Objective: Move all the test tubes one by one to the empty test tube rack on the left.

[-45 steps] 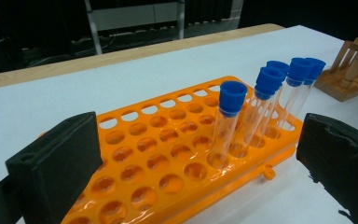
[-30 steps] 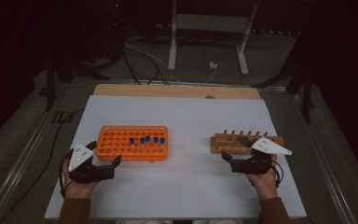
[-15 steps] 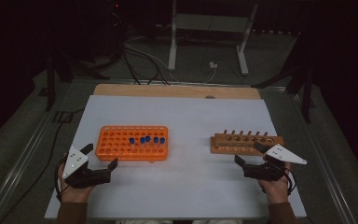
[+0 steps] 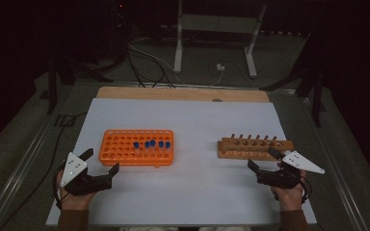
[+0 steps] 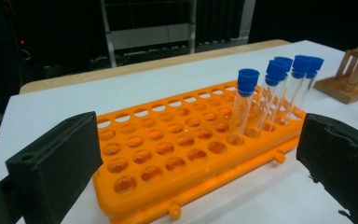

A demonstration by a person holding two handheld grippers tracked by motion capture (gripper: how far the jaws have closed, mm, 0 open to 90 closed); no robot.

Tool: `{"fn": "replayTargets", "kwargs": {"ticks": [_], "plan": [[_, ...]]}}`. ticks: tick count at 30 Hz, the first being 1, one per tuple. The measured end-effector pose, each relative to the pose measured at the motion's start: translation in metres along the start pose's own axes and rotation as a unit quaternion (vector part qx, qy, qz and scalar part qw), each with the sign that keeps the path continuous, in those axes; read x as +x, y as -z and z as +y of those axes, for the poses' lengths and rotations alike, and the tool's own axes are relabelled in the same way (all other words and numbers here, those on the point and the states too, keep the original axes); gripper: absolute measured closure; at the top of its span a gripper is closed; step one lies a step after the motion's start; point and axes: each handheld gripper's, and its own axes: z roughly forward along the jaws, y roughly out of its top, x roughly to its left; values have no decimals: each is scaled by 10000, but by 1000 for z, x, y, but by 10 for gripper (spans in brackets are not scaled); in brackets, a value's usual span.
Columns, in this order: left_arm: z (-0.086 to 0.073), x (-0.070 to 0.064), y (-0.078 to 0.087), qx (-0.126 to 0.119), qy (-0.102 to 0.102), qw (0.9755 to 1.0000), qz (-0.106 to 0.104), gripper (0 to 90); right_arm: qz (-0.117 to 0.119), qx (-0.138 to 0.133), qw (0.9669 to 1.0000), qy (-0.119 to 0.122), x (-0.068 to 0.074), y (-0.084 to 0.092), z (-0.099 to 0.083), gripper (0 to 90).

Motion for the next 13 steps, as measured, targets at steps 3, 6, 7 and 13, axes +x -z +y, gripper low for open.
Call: {"fn": "replayTargets", "kwargs": {"ticks": [3,6,7,13], "plan": [[0,1,1,-29,23,10000,-2,5,-28,-5,10000,-30,-2,0,-1,27],[-1,0,1,-16,22,10000,-15,5,-56,17,10000,-35,-3,1,-3,26],[-1,0,1,-17,15,10000,-19,5,-76,19,10000,-54,-3,1,-3,26],[-1,-1,1,-9,25,10000,-13,6,-117,15,9999,-57,-4,1,-4,26]]}}
